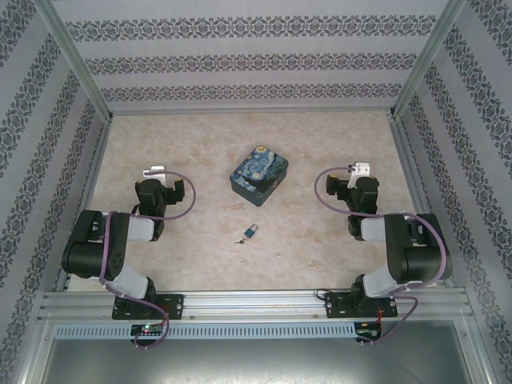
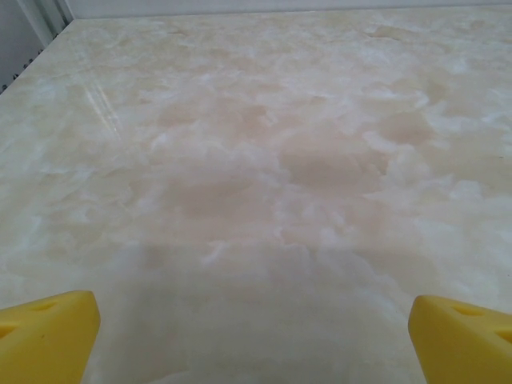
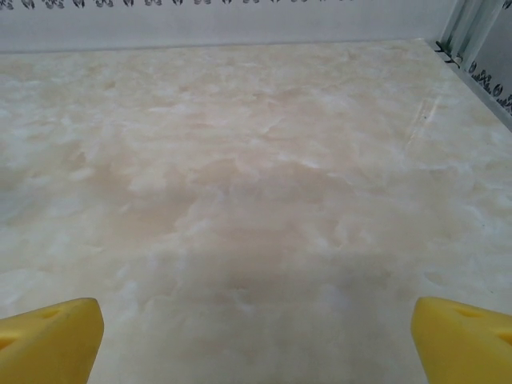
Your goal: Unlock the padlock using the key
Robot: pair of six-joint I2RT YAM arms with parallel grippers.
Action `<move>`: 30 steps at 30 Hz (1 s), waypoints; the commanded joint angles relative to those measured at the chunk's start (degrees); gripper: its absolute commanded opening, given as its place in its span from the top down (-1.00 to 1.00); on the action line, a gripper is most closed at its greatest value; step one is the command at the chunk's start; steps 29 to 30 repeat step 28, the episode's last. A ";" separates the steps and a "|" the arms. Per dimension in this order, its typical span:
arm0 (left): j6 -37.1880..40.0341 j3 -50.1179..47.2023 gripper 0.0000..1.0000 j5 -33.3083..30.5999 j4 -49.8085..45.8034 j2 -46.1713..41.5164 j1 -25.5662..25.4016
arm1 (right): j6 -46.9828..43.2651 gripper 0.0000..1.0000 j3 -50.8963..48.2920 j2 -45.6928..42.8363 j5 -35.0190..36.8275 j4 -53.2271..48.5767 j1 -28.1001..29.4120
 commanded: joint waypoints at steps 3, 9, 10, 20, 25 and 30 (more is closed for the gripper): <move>-0.22 0.39 -0.99 1.02 2.05 0.25 0.84 | -0.10 -0.96 0.98 -0.03 -2.32 2.33 -0.16; -0.09 0.02 -0.99 1.15 2.57 0.11 0.78 | -0.14 -0.96 0.06 -0.48 8.01 3.50 2.75; -0.08 0.01 -0.99 1.12 2.52 0.09 0.75 | -0.16 -0.96 0.06 -0.31 7.99 3.67 2.71; -0.07 0.02 -0.99 1.12 2.59 0.11 0.80 | -0.11 -0.96 0.21 -0.25 7.90 3.41 2.73; -0.06 0.03 -0.99 1.12 2.52 0.09 0.75 | -0.33 -0.96 0.80 -0.08 4.43 2.38 1.83; -0.07 0.01 -0.99 1.12 2.52 0.08 0.79 | -0.56 -0.96 0.49 -0.38 3.82 2.73 1.89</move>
